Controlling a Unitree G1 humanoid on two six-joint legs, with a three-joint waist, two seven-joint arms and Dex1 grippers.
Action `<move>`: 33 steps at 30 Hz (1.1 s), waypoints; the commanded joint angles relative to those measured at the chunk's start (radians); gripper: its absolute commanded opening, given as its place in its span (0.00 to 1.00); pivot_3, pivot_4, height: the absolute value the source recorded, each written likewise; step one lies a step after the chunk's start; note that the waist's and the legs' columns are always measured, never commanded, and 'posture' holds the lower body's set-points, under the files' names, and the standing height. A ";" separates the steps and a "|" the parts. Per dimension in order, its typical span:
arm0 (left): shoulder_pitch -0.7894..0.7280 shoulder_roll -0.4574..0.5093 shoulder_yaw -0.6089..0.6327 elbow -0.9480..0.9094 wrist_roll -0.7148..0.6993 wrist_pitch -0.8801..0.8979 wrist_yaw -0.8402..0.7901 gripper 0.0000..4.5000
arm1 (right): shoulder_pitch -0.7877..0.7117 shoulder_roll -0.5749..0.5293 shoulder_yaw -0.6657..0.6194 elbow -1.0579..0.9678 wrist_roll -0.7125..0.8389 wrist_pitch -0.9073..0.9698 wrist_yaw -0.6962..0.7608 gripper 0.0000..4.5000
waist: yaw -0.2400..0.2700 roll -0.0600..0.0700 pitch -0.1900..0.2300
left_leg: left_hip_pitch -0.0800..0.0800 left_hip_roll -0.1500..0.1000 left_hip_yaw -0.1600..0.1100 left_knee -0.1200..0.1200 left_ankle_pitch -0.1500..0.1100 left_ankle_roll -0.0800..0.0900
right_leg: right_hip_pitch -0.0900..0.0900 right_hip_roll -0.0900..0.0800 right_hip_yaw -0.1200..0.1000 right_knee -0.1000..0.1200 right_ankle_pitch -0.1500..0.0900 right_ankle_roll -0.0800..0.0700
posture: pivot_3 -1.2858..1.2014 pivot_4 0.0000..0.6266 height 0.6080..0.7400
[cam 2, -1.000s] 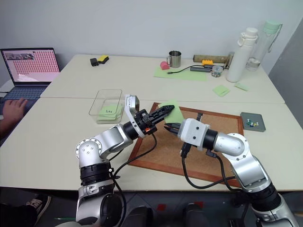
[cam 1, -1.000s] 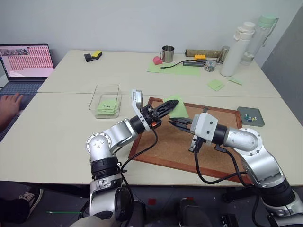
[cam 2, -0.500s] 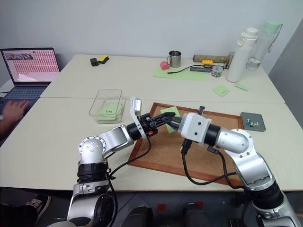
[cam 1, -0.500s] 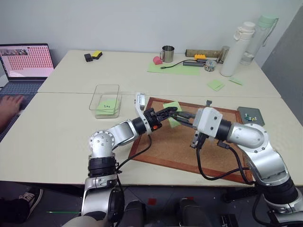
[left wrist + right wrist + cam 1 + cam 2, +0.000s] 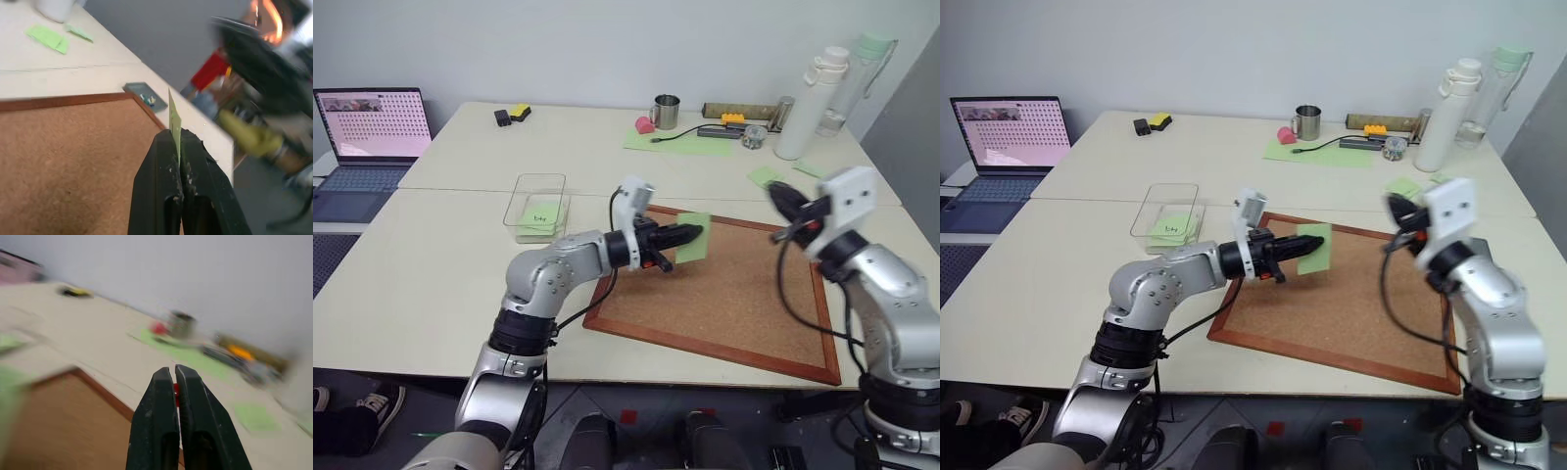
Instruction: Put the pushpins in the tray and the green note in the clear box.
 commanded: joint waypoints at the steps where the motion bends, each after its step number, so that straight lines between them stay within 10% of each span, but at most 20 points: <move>1: -0.054 -0.010 -0.143 -0.032 0.208 -0.234 -0.074 0.01 | -0.046 -0.062 -0.095 0.199 0.030 0.007 0.002 0.00 | 0.003 0.001 0.000 | 0.000 0.000 0.003 0.000 0.000 0.000 | 0.000 0.000 0.001 0.000 0.000 0.000 | 0.52 0.24 1.00; 12: -0.027 -0.059 -0.218 0.049 0.452 -0.429 -0.063 0.01 | -0.298 -0.171 -0.054 0.912 0.015 -0.223 0.137 0.00 | -0.030 0.006 0.003 | 0.001 0.002 0.008 -0.002 0.000 0.001 | -0.001 0.003 0.005 0.000 0.000 0.001 | 0.52 0.24 1.00; 19: 0.033 -0.057 -0.204 -0.025 0.469 -0.376 -0.052 0.00 | -0.384 -0.212 -0.027 1.124 0.000 -0.319 0.182 0.35 | -0.026 0.006 0.003 | 0.000 0.002 0.009 -0.001 0.000 0.001 | -0.001 0.002 0.005 0.000 0.000 0.002 | 0.52 0.24 1.00; 28: 0.041 -0.066 -0.174 -0.030 0.471 -0.354 -0.042 0.00 | -0.384 -0.254 -0.018 1.144 -0.006 -0.395 0.194 0.49 | -0.026 0.006 0.003 | 0.001 0.001 0.009 -0.001 0.000 0.001 | -0.001 0.002 0.005 0.000 0.001 0.003 | 0.52 0.24 1.00; 33: -0.006 -0.045 0.011 0.053 0.458 -0.317 0.064 0.00 | -0.177 -0.243 0.048 0.672 0.076 -0.376 0.364 0.49 | -0.026 0.007 0.003 | 0.001 0.002 0.008 -0.001 0.000 0.001 | -0.001 0.002 0.004 0.000 0.001 0.003 | 0.52 0.24 1.00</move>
